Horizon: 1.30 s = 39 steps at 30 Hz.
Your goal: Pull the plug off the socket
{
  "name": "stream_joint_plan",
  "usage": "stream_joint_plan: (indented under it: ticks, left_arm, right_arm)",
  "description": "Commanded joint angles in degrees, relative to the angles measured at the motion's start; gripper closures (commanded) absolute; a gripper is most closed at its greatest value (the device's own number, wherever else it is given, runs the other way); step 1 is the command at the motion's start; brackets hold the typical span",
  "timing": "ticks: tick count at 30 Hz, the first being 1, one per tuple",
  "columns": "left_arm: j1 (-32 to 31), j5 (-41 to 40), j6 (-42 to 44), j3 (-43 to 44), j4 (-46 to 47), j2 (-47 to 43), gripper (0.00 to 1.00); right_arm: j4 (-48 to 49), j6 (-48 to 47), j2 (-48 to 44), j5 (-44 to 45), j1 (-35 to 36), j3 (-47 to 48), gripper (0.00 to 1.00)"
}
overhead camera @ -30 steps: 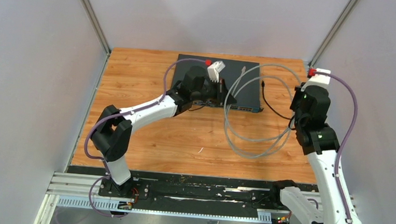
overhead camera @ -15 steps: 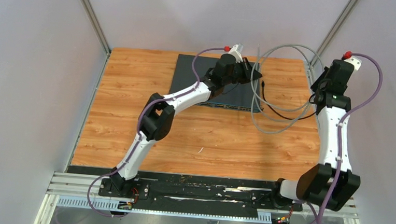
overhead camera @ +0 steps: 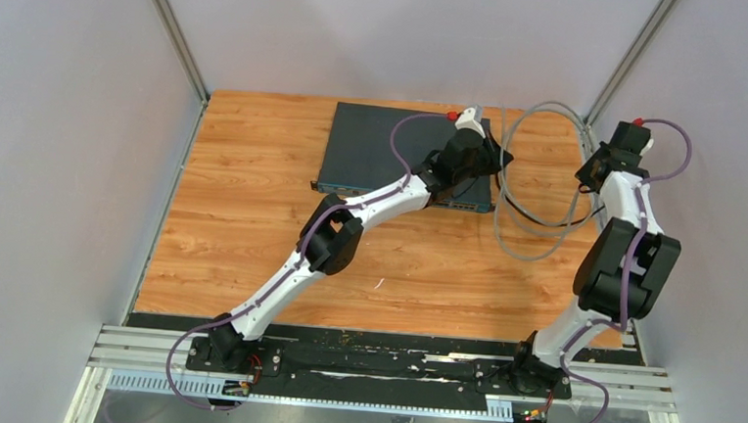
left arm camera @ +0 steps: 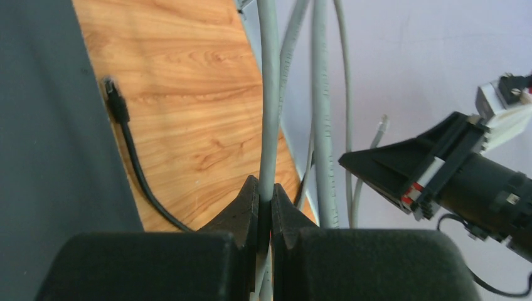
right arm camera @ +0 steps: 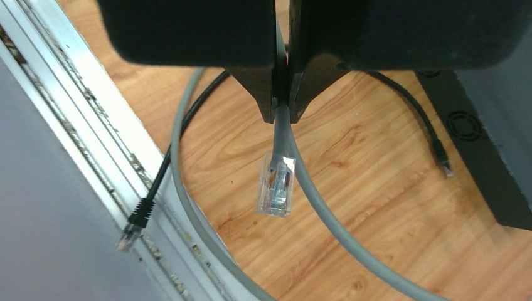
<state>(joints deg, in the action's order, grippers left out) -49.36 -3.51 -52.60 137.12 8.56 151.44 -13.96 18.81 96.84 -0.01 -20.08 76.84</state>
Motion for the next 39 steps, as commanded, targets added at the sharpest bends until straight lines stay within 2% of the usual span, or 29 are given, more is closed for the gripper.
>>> stream_joint_plan:
  ticks: [1,4,6,7,12,15,19,24,29,31,34,38,39]
  left_arm:
    - [-1.70,-4.49,2.27,1.61,-1.25,1.69,0.92]
    - [-1.69,-4.11,3.77,1.58,-2.56,1.84,0.83]
    - [-1.70,-3.59,4.90,1.65,-4.07,1.52,0.67]
    - [-1.70,-3.30,5.93,1.64,-5.25,1.18,0.55]
    - [-1.48,-2.27,13.62,-0.65,-14.06,-3.59,0.31]
    - [-0.82,-2.11,17.21,-2.48,-19.42,-7.53,0.02]
    - [0.74,-0.99,21.33,-6.93,-25.62,-14.24,0.00]
    - [1.85,-2.29,24.76,-16.69,-26.74,-22.12,0.00]
    - [3.41,-2.94,25.65,-18.13,-30.91,-27.12,0.00]
    - [4.45,-2.83,25.66,-21.28,-30.98,-30.35,0.00]
    - [6.86,-3.49,25.87,-30.27,-29.53,-37.09,0.00]
    - [12.77,-4.22,24.28,-47.38,-25.33,-47.77,0.00]
    - [15.31,-3.90,23.63,-51.12,-24.08,-50.35,0.00]
  right_arm:
    - [1.19,3.11,5.90,-5.78,-0.28,3.48,1.00]
    - [1.21,2.55,9.84,-5.78,-0.25,5.54,1.00]
    - [0.82,2.01,12.43,-5.55,-0.27,7.00,1.00]
    - [0.66,1.87,13.36,-5.21,-0.36,7.75,1.00]
    - [-0.11,0.94,17.55,-3.41,-0.59,11.49,1.00]
    - [-1.84,0.38,20.30,-2.51,-0.81,14.76,1.00]
    - [-3.57,-0.46,22.50,-0.76,-1.94,18.41,1.00]
    - [-4.06,-2.93,21.05,-0.36,-3.52,18.65,1.00]
    - [-4.11,-4.11,20.26,0.85,-4.18,19.02,1.00]
    - [-4.19,-5.28,20.02,3.16,-4.34,19.64,1.00]
    - [-5.18,-6.76,19.44,5.94,-4.80,20.99,1.00]
    - [-5.29,-8.80,18.13,5.07,-5.15,21.27,1.00]
    - [-5.45,-9.42,17.78,3.44,-5.11,21.06,0.96]
